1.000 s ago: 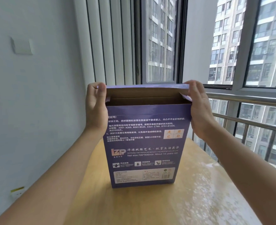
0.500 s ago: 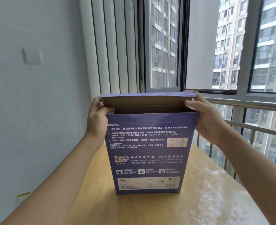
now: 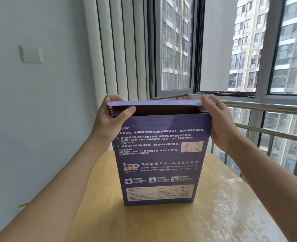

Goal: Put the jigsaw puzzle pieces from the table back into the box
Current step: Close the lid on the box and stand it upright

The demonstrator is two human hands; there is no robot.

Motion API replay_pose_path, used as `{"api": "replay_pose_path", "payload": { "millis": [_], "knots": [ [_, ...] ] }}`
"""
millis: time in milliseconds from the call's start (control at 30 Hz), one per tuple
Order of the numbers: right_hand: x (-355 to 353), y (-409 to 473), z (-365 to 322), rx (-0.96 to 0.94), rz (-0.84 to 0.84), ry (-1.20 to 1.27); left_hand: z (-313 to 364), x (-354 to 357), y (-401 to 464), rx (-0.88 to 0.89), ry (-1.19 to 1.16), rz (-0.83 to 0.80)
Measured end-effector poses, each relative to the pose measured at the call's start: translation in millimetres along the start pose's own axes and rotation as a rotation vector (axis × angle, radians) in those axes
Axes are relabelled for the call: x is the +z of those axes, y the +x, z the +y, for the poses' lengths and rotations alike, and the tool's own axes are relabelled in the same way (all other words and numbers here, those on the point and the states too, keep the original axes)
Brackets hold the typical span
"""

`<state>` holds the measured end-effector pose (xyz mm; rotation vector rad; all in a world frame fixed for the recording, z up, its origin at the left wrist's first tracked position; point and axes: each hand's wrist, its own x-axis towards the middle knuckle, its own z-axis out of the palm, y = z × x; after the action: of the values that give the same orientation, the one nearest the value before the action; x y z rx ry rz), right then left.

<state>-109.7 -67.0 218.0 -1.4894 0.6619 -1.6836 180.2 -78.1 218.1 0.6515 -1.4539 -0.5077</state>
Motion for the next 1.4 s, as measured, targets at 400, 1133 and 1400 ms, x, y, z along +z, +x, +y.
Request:
{"api": "replay_pose_path", "payload": {
  "millis": [400,1133,1400],
  "knots": [
    [-5.7,5.2,7.3,-0.045,-0.023,-0.014,-15.6,9.7,-2.4,0.059,-0.033,0.188],
    [-4.5,18.6,36.1,-0.372,0.382,-0.477,-30.8,5.3,18.5,-0.115,-0.227,0.180],
    [-17.8,26.0,13.7,-0.238,0.227,-0.310,-30.2,8.1,17.8,-0.073,-0.202,0.196]
  ]
}}
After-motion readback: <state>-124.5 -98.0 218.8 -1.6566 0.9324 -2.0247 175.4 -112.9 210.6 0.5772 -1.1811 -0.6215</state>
